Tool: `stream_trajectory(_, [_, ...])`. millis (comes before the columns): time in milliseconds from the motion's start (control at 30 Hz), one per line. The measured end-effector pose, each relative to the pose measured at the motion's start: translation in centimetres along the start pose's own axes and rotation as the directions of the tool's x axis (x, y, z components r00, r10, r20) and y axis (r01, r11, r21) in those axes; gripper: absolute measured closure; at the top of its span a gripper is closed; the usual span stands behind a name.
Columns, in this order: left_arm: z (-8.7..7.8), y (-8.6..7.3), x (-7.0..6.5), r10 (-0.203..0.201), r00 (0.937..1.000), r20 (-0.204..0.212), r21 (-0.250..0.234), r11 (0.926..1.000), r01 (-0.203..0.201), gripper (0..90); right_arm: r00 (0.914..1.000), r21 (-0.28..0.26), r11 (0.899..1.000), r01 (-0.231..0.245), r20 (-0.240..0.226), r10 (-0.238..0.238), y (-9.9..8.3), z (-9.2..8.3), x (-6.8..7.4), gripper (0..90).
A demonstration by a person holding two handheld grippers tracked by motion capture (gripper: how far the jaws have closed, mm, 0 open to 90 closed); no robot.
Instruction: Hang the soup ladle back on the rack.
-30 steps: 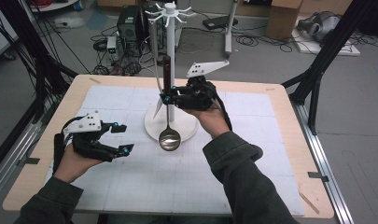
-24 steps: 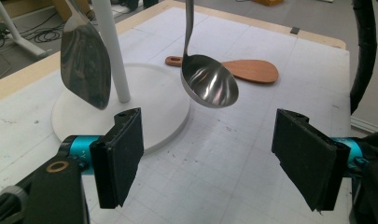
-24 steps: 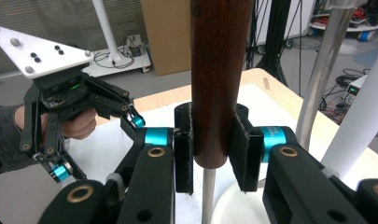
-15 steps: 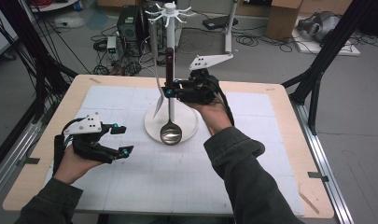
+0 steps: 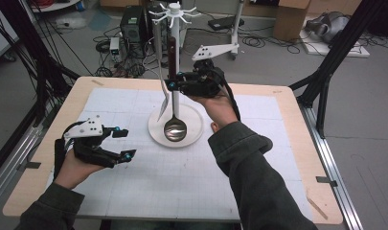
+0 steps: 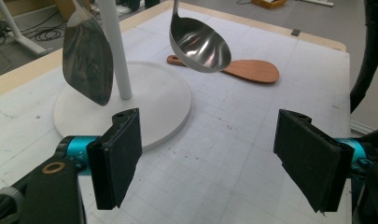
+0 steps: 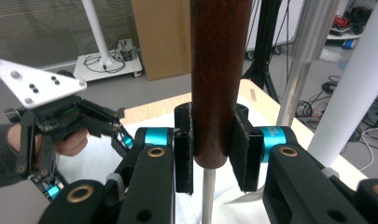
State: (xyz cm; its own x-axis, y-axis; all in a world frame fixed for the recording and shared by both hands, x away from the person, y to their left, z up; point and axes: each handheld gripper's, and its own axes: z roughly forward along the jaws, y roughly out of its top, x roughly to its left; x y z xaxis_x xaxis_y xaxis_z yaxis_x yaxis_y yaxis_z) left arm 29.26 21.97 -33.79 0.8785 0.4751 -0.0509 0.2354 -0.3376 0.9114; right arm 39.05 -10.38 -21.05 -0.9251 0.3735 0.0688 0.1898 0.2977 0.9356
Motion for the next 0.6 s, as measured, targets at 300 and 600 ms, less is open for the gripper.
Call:
stream_trajectory(300, [0.0, 0.0, 0.0, 0.001, 1.0, 0.004, 0.003, 1.0, -0.001, 24.4, 0.9997, 0.009, 1.0, -0.004, 0.024, 0.004, 1.9, 0.0, -0.3, 73.6])
stream_trajectory(600, [0.1, 0.0, 0.0, 0.004, 1.0, 0.004, 0.007, 1.0, -0.004, 24.5, 0.9972, 0.024, 1.0, -0.017, 0.073, 0.015, 2.9, -0.3, -0.9, 73.7])
